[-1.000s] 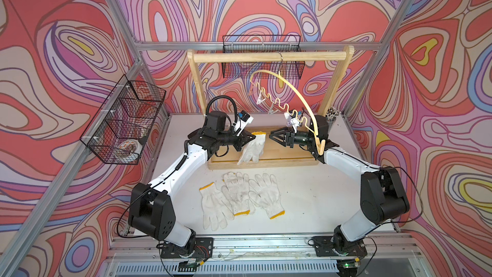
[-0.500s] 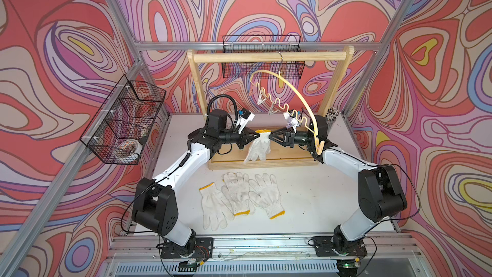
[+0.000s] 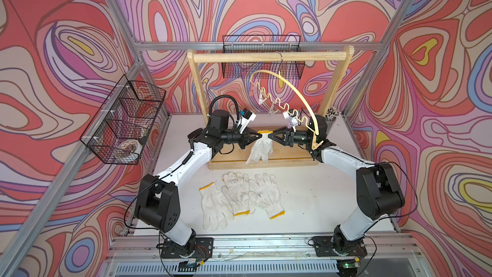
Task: Clip the gloves onto a hanger to dry
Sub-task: Adjust the glove.
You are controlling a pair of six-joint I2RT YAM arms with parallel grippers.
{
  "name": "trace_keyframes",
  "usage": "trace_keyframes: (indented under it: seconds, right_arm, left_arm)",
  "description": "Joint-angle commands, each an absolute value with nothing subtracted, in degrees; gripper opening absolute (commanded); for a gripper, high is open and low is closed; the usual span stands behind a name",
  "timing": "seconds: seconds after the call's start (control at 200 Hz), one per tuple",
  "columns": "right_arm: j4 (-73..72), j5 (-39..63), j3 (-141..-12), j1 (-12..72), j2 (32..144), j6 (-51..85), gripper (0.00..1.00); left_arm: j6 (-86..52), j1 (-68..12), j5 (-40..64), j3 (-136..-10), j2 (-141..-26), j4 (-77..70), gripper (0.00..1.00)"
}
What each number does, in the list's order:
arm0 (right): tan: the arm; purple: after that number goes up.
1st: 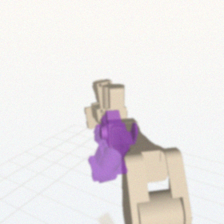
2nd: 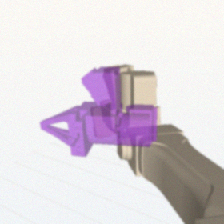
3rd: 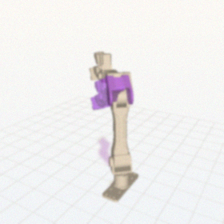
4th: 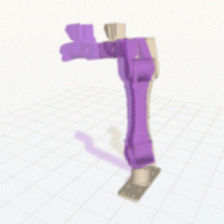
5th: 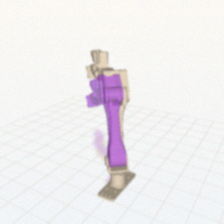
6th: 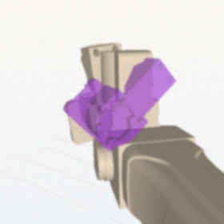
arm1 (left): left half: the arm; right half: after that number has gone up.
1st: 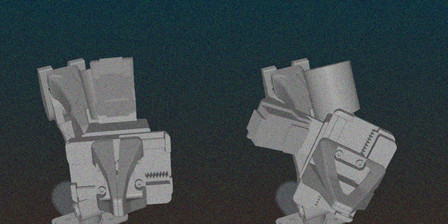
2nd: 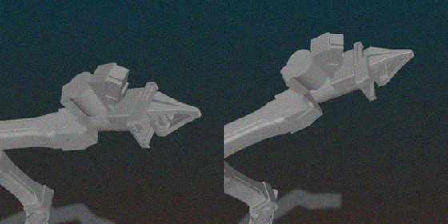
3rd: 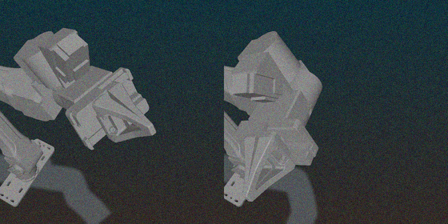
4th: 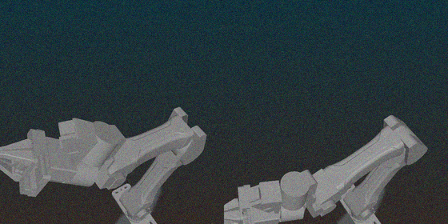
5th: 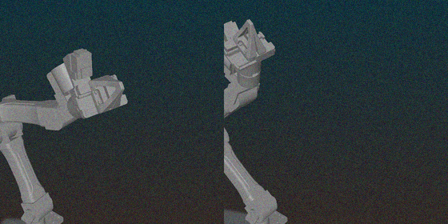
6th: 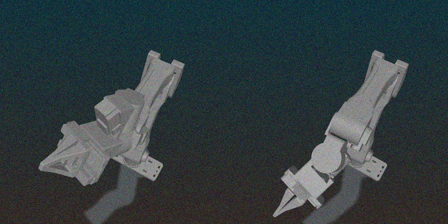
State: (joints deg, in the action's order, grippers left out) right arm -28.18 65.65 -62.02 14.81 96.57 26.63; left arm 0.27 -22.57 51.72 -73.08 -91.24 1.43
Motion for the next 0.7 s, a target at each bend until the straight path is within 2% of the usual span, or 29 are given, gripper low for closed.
trace_keyframes:
  seconds: [0.0,0.135,0.406,0.536,0.691]
  right_arm:
    - [-30.28,66.52,-63.10,15.13,97.39,27.42,0.37]
    - [-30.50,66.84,-63.19,15.11,97.29,27.76,0.31]
    - [-33.60,67.41,-63.04,15.12,97.56,30.15,0.10]
    - [-34.30,67.58,-63.02,15.09,97.47,30.76,0.05]
    - [-34.20,67.59,-63.11,15.14,97.43,30.80,0.04]
  left_arm:
    - [-1.09,-22.68,54.05,-74.20,-91.82,-1.42,0.00]
    - [-1.68,-22.72,53.94,-73.57,-91.96,-2.46,0.00]
    - [-1.85,-22.68,53.62,-73.39,-91.76,-2.72,0.00]
    - [-2.11,-22.68,53.73,-73.17,-91.85,-2.90,0.00]
    - [-2.14,-22.68,53.72,-72.95,-91.80,-3.08,0.00]
